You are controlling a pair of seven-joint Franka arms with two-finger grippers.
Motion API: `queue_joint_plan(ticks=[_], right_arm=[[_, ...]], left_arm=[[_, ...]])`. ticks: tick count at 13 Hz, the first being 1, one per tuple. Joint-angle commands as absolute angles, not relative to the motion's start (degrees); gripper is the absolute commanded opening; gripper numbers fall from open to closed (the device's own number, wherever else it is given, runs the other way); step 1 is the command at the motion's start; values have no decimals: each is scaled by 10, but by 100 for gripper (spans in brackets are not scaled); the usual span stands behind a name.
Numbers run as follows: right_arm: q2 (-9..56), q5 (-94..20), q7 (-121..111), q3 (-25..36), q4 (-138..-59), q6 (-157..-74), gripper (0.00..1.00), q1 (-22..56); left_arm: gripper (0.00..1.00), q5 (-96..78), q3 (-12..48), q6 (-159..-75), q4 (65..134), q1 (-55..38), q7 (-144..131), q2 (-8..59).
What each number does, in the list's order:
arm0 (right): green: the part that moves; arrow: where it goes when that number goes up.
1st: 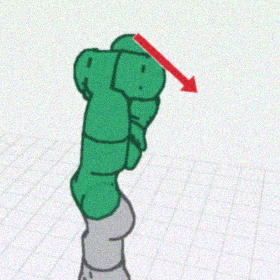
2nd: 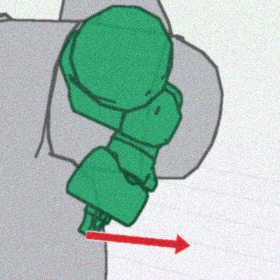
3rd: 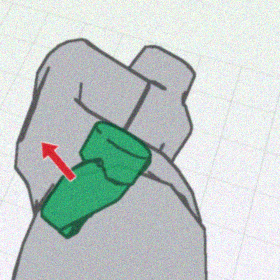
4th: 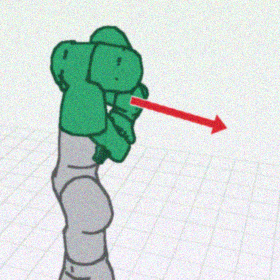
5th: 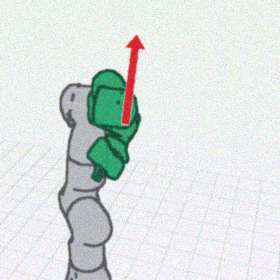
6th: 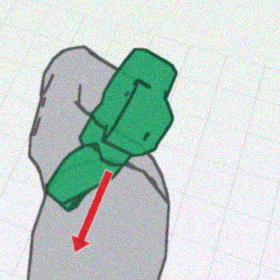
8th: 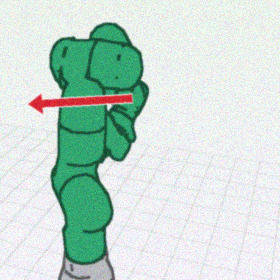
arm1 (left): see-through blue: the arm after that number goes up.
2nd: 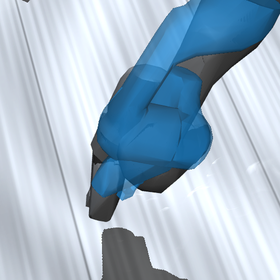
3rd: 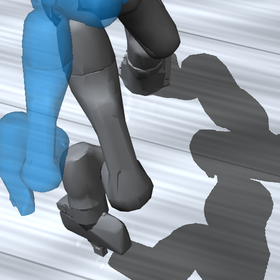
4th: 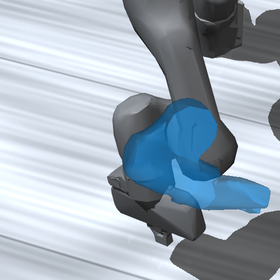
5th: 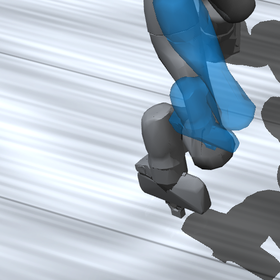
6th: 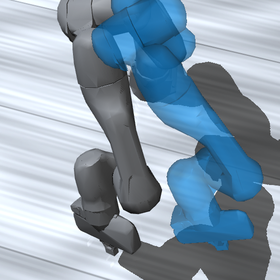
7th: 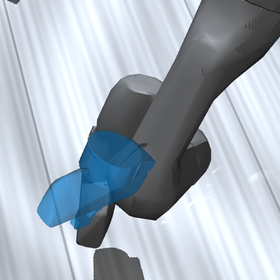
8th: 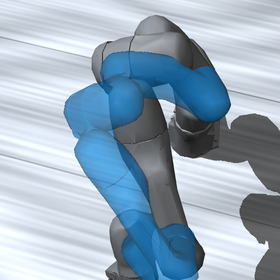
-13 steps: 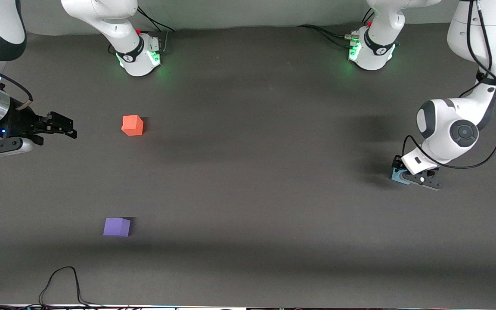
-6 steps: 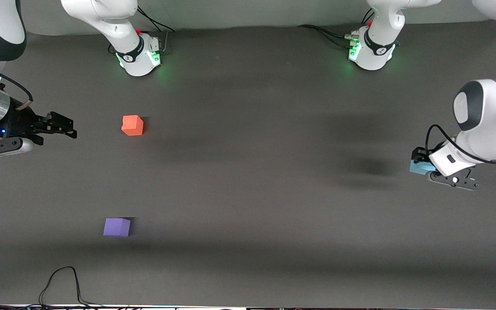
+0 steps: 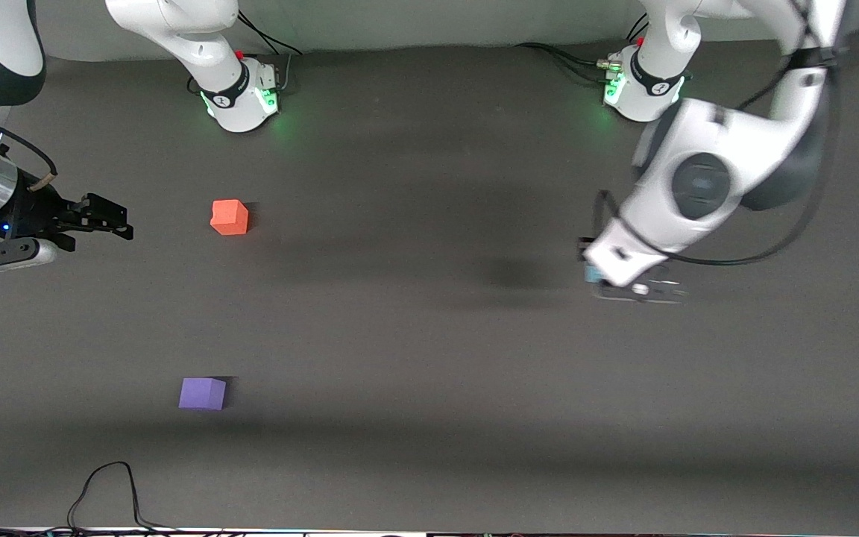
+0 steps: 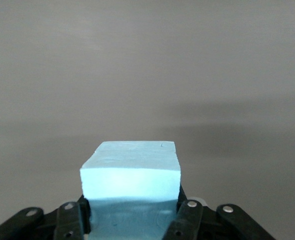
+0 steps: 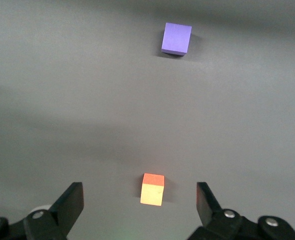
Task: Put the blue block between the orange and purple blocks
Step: 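Carry the blue block to the table middle and set it down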
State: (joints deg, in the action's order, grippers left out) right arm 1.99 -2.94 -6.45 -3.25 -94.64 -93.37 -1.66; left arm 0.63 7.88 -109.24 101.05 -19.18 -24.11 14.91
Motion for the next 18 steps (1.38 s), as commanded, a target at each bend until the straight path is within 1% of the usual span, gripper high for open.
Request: queue_joint_plan(ticks=[1,3,5,8,10,11,12,13,16,18], right_arm=[[24,-18,-55,-31,-938,-926,100,-15],[24,-18,-56,-24,-939,-926,100,-14],[24,-18,-55,-24,-939,-926,100,-13],[24,-19,-55,-24,-939,-926,100,-12],[24,-19,-54,-24,-939,-926,100,-12],[24,-19,-54,-24,-939,-926,100,-12],[24,-19,-54,-24,-939,-926,100,-12],[24,-20,-53,-24,-939,-926,100,-12],[23,-21,-49,-24,-939,-926,100,-9],[23,-22,-48,-24,-939,-926,100,-8]], left_arm=[[18,4,70,-1145,935,-278,-355,247],[18,5,70,-1203,917,-341,-417,300],[18,8,70,-1254,915,-390,-472,336],[18,10,69,-1300,915,-432,-492,398],[20,12,67,-1318,915,-435,-492,419],[30,12,66,-1320,915,-435,-493,424],[60,13,66,-1320,915,-435,-499,425],[99,25,66,-1320,915,-435,-502,425],[100,32,65,-1295,913,-426,-495,400],[100,25,69,-1219,912,-401,-459,351]])
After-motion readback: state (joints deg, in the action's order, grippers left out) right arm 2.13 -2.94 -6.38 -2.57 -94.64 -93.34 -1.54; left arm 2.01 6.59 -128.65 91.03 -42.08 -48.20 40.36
